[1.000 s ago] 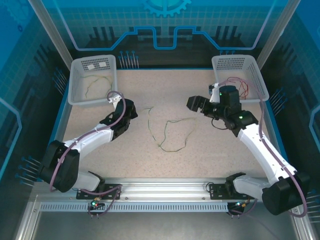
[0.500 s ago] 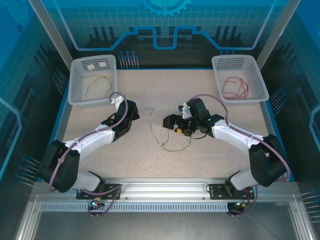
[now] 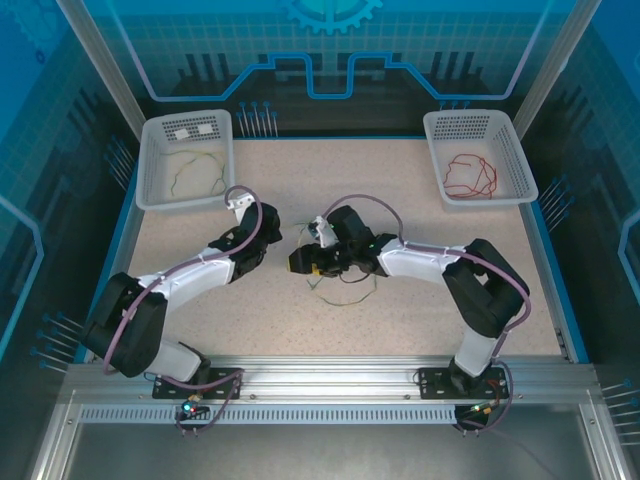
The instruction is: Untangle the cables
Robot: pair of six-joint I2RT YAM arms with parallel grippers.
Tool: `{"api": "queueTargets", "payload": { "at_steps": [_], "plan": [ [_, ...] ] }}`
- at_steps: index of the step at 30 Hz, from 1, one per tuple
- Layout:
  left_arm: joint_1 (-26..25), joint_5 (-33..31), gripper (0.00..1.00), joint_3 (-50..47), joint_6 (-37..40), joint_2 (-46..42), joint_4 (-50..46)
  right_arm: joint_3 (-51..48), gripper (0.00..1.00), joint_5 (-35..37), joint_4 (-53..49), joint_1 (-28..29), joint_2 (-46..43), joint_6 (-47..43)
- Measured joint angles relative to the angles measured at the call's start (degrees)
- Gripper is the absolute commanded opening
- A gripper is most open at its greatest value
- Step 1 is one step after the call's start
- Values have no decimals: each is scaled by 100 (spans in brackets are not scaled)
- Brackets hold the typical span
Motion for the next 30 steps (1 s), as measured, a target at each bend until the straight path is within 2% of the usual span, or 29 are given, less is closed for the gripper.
{"api": "queueTargets", "payload": {
  "at_steps": [3, 4, 9, 12, 17, 23, 30],
  "plan": [
    [0, -7, 0, -7, 0, 0, 0, 151, 3, 52, -87, -11, 0, -90],
    [2, -11, 0, -28, 0, 0, 22, 212, 0, 87, -179, -20, 0, -157],
    [138, -20, 0, -232, 2, 0, 57, 422, 0, 216, -885, -90, -330, -811],
    [203, 129, 0, -350, 199, 0, 199, 461, 0, -208, -1058, -269, -715, -1259],
    [105, 1141, 0, -496, 732, 0, 1047, 726, 0, -1499, -944, -780, -890, -1836],
    [-417, 2264, 0, -516, 1078, 249, 2173, 933, 0, -2761, -544, -846, -898, -2321],
    [-925, 3136, 0, -511, 1102, 979, 3252, 997, 0, -3156, 494, -896, -914, -2131]
  ]
}}
